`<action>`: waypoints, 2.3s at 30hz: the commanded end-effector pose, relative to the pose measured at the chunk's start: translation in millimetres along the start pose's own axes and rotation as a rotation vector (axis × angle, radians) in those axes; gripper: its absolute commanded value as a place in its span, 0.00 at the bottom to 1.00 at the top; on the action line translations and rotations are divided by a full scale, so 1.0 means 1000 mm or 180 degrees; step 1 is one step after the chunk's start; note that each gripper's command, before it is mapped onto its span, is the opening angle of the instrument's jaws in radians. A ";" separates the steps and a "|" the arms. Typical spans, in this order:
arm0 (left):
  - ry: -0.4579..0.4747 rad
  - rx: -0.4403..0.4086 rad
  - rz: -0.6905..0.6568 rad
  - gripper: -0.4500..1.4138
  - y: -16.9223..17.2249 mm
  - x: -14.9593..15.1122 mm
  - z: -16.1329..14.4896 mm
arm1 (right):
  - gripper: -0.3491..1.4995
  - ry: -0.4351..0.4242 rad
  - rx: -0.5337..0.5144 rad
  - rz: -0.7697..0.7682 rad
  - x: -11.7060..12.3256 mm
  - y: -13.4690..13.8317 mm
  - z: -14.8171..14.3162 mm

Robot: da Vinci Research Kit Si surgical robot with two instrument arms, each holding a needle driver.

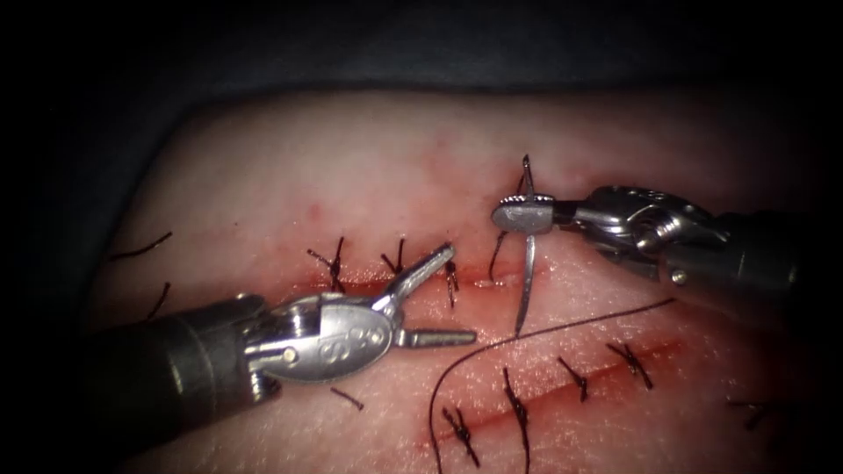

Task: Wound Closure
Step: Pass needle to right jaws, then place left tool into wound, then throw suture into skin beneath wound with right hand

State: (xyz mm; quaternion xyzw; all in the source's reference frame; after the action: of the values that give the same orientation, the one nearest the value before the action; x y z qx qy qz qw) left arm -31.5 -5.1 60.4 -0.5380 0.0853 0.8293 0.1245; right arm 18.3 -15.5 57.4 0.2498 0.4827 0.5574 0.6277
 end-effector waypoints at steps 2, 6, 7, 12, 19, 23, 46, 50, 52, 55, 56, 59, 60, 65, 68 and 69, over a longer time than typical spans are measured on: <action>-0.0132 -0.0230 -0.0007 0.00 -0.0012 -0.0007 0.0017 | 0.00 0.0065 0.0154 -0.0228 0.0004 0.0001 0.0011; -0.0369 -0.0463 -0.0038 0.00 -0.0017 -0.0022 0.0036 | 0.00 0.0147 0.0260 -0.0528 0.0005 0.0002 0.0009; -0.0429 -0.0516 -0.0021 0.00 -0.0016 -0.0027 0.0041 | 0.00 0.0179 0.0278 -0.0601 0.0006 0.0003 0.0009; -0.0797 -0.0965 0.0110 0.00 -0.0010 -0.0055 0.0070 | 0.00 0.0267 0.0289 -0.0716 0.0009 0.0005 0.0005; -0.1282 -0.1290 0.0282 0.00 0.0004 -0.0083 0.0099 | 0.00 0.0318 0.0283 -0.0898 0.0010 0.0006 0.0002; -0.1540 -0.1345 0.0373 0.00 0.0006 -0.0091 0.0107 | 0.00 0.0356 0.0341 -0.1135 0.0008 0.0005 0.0003; -0.2213 -0.1910 0.0407 0.00 -0.0020 -0.0138 0.0133 | 0.00 0.0795 0.0552 -0.2404 0.0005 0.0016 0.0019; -0.2160 -0.2061 0.0361 0.00 -0.0017 -0.0131 0.0125 | 0.00 0.1071 0.0524 -0.2412 0.0011 0.0020 0.0026; -0.2157 -0.2063 0.0368 0.00 -0.0015 -0.0130 0.0124 | 0.00 0.1191 0.0489 -0.2511 0.0014 0.0022 0.0028; -0.2154 -0.2063 0.0373 0.12 -0.0014 -0.0130 0.0124 | 0.00 0.1276 0.0441 -0.2741 0.0014 0.0024 0.0030; -0.2153 -0.2063 0.0375 0.14 -0.0014 -0.0130 0.0125 | 0.00 0.1278 0.0445 -0.2745 0.0013 0.0025 0.0030; -0.2141 -0.2070 0.0352 0.17 -0.0012 -0.0132 0.0126 | 0.00 0.1349 0.0415 -0.2946 0.0005 0.0031 0.0032; -0.2141 -0.2070 0.0354 0.18 -0.0011 -0.0132 0.0126 | 0.00 0.1396 0.0399 -0.3024 0.0001 0.0032 0.0032; -0.2092 -0.2112 0.0316 0.38 -0.0011 -0.0132 0.0125 | 0.00 0.1528 0.0338 -0.3306 -0.0018 0.0039 0.0037; -0.2090 -0.2114 0.0318 0.38 -0.0010 -0.0131 0.0125 | 0.00 0.1545 0.0324 -0.3344 -0.0019 0.0040 0.0037; -0.2084 -0.2106 0.0316 0.37 -0.0010 -0.0131 0.0125 | 0.00 0.1561 0.0312 -0.3380 -0.0020 0.0039 0.0038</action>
State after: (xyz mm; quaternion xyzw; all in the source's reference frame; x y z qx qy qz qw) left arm -36.3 -2.9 77.3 -0.2524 -0.2052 0.9431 -0.0689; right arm 19.1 -16.4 62.7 -0.1384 0.6966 0.1812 0.6803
